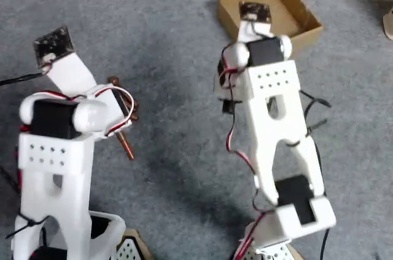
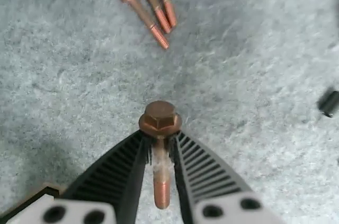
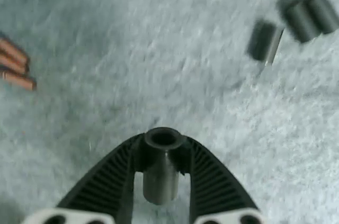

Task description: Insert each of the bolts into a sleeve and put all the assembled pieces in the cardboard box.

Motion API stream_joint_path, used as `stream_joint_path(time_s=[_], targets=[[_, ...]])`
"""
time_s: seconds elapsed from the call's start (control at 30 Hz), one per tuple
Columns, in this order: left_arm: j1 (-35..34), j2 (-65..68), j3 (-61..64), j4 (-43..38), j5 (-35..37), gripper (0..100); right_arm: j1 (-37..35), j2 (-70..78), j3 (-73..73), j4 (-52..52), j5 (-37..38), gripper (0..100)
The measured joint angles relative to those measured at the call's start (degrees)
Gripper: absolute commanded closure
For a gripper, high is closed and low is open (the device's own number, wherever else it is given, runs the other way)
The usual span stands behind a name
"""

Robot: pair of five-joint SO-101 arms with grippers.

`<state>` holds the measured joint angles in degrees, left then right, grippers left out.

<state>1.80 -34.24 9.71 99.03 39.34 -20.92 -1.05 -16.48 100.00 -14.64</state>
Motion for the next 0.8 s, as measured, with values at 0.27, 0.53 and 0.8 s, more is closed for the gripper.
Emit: stream_joint_path(time_s=[0.27, 0.53, 0.8], targets=[[0.18, 1.67, 14.15, -20.48, -0.26, 99, -0.53, -16.09, 26.73, -17.41, 0.00, 99.5], [1.76, 1.67, 24.26, -43.43, -0.26, 99, -0.53, -34.37, 60.57, -44.57, 0.00, 99.5], [9.05, 1.76, 44.48, -80.00, -15.56, 99, -0.62, -52.22, 95.12, -80.00, 0.00, 99.5]])
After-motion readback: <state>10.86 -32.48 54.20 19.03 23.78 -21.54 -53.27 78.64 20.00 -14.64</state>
